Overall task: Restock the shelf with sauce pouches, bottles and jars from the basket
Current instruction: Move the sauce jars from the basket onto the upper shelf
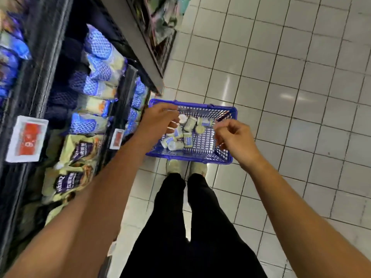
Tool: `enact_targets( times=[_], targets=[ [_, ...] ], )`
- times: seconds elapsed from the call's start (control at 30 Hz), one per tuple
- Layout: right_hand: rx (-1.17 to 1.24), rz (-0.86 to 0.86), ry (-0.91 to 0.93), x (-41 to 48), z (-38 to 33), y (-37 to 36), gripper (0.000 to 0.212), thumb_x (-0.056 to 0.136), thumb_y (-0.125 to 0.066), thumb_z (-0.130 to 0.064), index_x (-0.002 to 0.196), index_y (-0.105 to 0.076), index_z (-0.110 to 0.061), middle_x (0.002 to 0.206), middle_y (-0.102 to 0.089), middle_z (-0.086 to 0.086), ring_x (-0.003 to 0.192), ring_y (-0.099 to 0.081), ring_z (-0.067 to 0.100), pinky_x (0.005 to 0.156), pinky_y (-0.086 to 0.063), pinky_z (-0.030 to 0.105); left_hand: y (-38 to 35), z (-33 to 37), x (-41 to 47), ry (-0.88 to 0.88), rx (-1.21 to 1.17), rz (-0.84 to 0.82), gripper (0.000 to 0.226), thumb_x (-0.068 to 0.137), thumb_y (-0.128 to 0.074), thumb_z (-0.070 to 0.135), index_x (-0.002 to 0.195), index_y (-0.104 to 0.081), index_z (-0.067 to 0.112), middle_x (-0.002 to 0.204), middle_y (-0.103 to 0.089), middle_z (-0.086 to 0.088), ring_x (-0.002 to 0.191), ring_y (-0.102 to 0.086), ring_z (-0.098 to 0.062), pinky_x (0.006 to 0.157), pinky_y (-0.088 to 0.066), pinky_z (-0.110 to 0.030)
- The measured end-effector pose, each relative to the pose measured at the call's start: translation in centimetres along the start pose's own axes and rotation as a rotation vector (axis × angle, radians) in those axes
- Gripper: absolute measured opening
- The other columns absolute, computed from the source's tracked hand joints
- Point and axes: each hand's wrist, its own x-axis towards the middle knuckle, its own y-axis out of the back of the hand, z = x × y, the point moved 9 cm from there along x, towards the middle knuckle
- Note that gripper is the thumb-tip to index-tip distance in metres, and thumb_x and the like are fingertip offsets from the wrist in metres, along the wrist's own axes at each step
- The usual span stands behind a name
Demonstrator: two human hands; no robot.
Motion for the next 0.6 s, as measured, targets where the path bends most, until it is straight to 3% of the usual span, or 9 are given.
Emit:
enact_targets(
  times=[0.07,0.2,0.3,0.43,0.6],
  targets=[
    [-0.007,-0.002,-0.033,2.1,2.7,-0.6,0.013,0.095,-0.061,-0.012,0.092,-0.069,-0.002,0.068,-0.066,-0.002,0.056,-0.058,0.004,0.055,-0.050,0.018,-0.3,-2.5,2.2,0.038,0.029,-0.010,0.011,0.092,-0.062,0.014,0.091,-0.066,0.024,0.063,-0.071,0.005,0.053,-0.063,-0.008,0.053,-0.054,-0.023],
    [-0.048,-0.017,-0.121,6.5,9.0,-2.0,0.014,0.097,-0.059,-0.016,0.086,-0.065,-0.010,0.074,-0.065,0.004,0.057,-0.058,0.008,0.054,-0.050,0.020,-1.1,-9.2,7.0,0.109,0.114,-0.036,0.010,0.092,-0.063,0.018,0.091,-0.066,0.028,0.067,-0.073,0.007,0.058,-0.065,-0.008,0.058,-0.057,-0.026],
    [-0.055,-0.013,-0.179,10.2,13.9,-3.0,0.016,0.097,-0.060,-0.018,0.092,-0.064,-0.003,0.081,-0.065,0.012,0.061,-0.058,0.012,0.051,-0.050,0.017,-2.2,-14.9,10.8,0.178,0.139,-0.055,0.010,0.092,-0.063,0.016,0.090,-0.065,0.026,0.066,-0.072,0.005,0.058,-0.064,-0.010,0.061,-0.055,-0.031],
    [-0.078,-0.011,-0.257,15.0,21.1,-4.5,0.027,0.098,-0.059,-0.016,0.104,-0.063,0.010,0.082,-0.063,0.015,0.054,-0.055,0.009,0.046,-0.046,0.017,-3.9,-22.3,15.3,0.256,0.192,-0.097,0.007,0.093,-0.063,0.016,0.091,-0.064,0.023,0.068,-0.070,0.004,0.055,-0.063,-0.008,0.053,-0.054,-0.024],
    [-0.110,-0.019,-0.331,21.2,29.9,-6.5,0.013,0.096,-0.060,-0.015,0.094,-0.063,-0.003,0.070,-0.060,0.010,0.051,-0.051,0.013,0.043,-0.042,0.021,-5.8,-31.3,21.1,0.353,0.264,-0.101,0.012,0.094,-0.061,0.017,0.084,-0.063,0.021,0.078,-0.066,-0.004,0.060,-0.060,-0.013,0.054,-0.051,-0.026]
  ],
)
